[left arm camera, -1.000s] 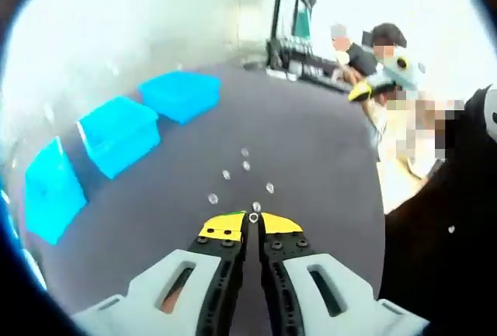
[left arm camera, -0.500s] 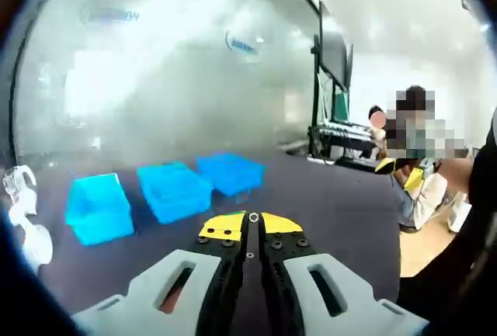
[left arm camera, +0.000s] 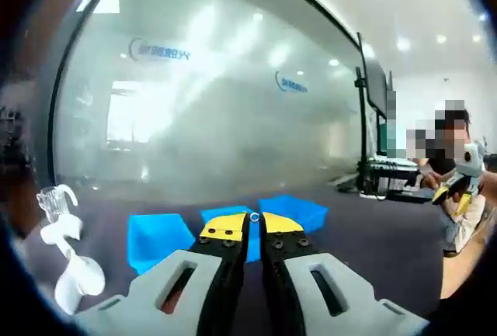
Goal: Sort the screws, nuts, and washers into the corresponding bins
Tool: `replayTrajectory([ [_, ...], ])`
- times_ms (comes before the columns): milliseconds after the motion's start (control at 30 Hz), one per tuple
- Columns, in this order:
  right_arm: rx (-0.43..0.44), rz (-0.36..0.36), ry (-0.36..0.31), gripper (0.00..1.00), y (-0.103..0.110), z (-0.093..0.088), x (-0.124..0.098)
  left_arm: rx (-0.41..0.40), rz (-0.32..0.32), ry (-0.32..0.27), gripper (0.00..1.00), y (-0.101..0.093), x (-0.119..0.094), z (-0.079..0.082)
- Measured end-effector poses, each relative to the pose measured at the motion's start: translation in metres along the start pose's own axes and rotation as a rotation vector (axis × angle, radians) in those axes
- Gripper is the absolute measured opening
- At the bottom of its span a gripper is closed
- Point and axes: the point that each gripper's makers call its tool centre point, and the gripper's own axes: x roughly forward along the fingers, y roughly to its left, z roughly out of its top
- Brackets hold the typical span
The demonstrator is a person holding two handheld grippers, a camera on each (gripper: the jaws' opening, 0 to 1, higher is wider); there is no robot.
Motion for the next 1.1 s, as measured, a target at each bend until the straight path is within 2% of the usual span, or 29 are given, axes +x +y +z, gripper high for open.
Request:
replayTrajectory([
  [133, 0.012, -0.010, 0.002, 0.40, -0.004, -0.004, -0.001, -0.074, 0.091, 0.015, 0.03, 0.038, 0.018, 0.002],
  [167, 0.016, -0.012, -0.001, 0.40, -0.004, -0.004, -0.001, -0.060, 0.078, 0.006, 0.03, 0.044, 0.027, 0.005],
  [200, 0.022, -0.014, -0.005, 0.40, -0.005, -0.003, -0.002, -0.079, 0.080, -0.001, 0.03, 0.052, 0.033, 0.005],
  [267, 0.028, -0.017, -0.011, 0.40, -0.005, -0.002, -0.003, -0.133, 0.123, 0.008, 0.03, 0.057, 0.040, 0.001],
  [367, 0.030, -0.022, -0.011, 0.40, -0.006, -0.002, -0.003, -0.106, 0.144, 0.029, 0.02, 0.071, 0.055, -0.004],
  [533, 0.035, -0.030, -0.009, 0.40, -0.006, -0.002, -0.005, -0.080, 0.168, 0.062, 0.02, 0.080, 0.073, -0.013],
  [800, 0.042, -0.035, -0.009, 0.40, -0.006, -0.002, -0.004, -0.088, 0.221, 0.067, 0.02, 0.100, 0.090, -0.019],
  [967, 0.042, -0.031, -0.011, 0.40, -0.005, -0.002, -0.003, -0.064, 0.239, 0.074, 0.02, 0.102, 0.090, -0.019],
  [1100, 0.044, -0.032, -0.012, 0.40, -0.004, -0.002, -0.003, -0.068, 0.224, 0.075, 0.05, 0.097, 0.092, -0.019],
])
